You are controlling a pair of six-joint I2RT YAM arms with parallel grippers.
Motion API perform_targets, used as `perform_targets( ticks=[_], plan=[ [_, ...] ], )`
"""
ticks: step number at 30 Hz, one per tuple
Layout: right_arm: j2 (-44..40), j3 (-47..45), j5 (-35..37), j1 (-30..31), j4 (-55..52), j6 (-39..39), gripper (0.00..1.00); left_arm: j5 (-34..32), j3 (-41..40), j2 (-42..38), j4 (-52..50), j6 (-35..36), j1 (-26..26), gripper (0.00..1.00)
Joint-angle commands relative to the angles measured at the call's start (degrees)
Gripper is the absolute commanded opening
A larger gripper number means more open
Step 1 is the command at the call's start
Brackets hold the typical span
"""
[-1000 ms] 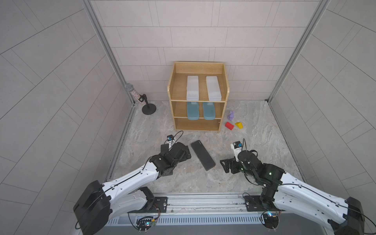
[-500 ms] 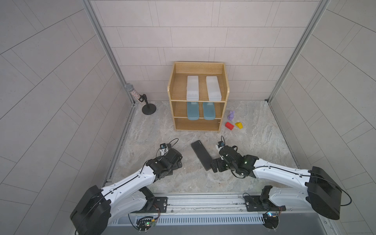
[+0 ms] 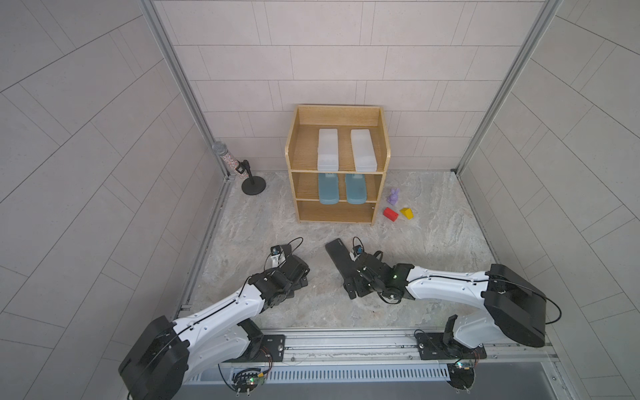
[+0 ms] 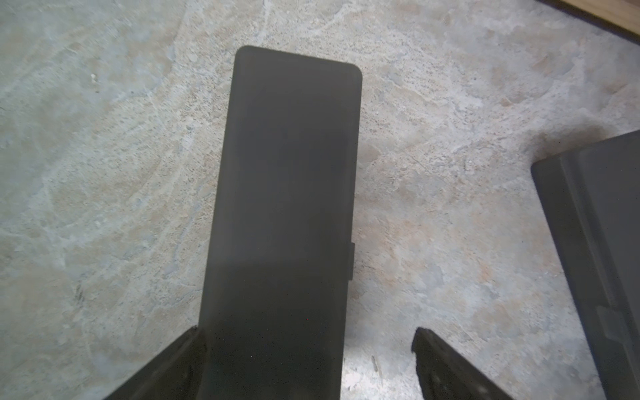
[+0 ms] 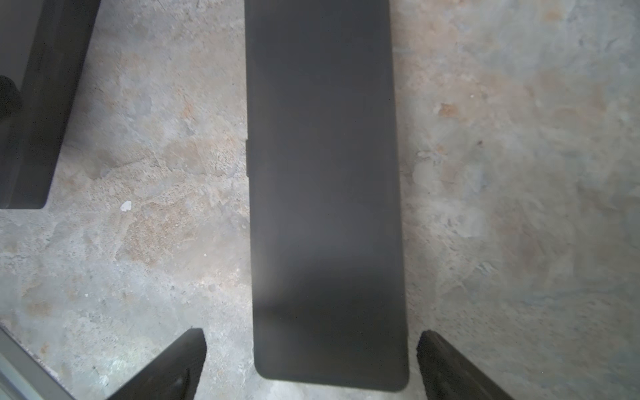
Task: Place the pencil cases on the shelf according to color
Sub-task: Pick up the pencil case from the center of the board.
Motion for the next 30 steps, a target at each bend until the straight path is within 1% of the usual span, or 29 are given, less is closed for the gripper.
perform_targets(
  ticks=[1,7,12,17,27,30],
  plan=[
    [1.82,0.80,4.04,0.66,-0.66,0.70,1.00,2.00,-2.45,0.36,-0.80,-0.13,0.32,1.00],
    [4.92,0.65,5.72,1.26,-0.18,1.51,1.00,3.08,-2.41,0.95,1.30,0.51,0.33,1.00],
    [7.61,-0.20,7.92,1.98,2.46,2.03,1.00,3.17,-2.97,0.50,2.32,0.31,0.32,1.00],
    [9.40,-1.56,9.06,2.40,5.28,3.50,0.91,3.24,-3.06,0.38,2.49,0.57,0.32,1.00],
    [5.64,-4.55,11.63,3.56,5.11,5.90,0.63,3.70,-3.33,0.17,3.72,0.60,0.32,1.00],
    [3.25,-5.14,12.85,3.59,5.29,5.99,0.60,3.72,-3.33,0.01,3.81,0.61,0.27,1.00]
  ],
)
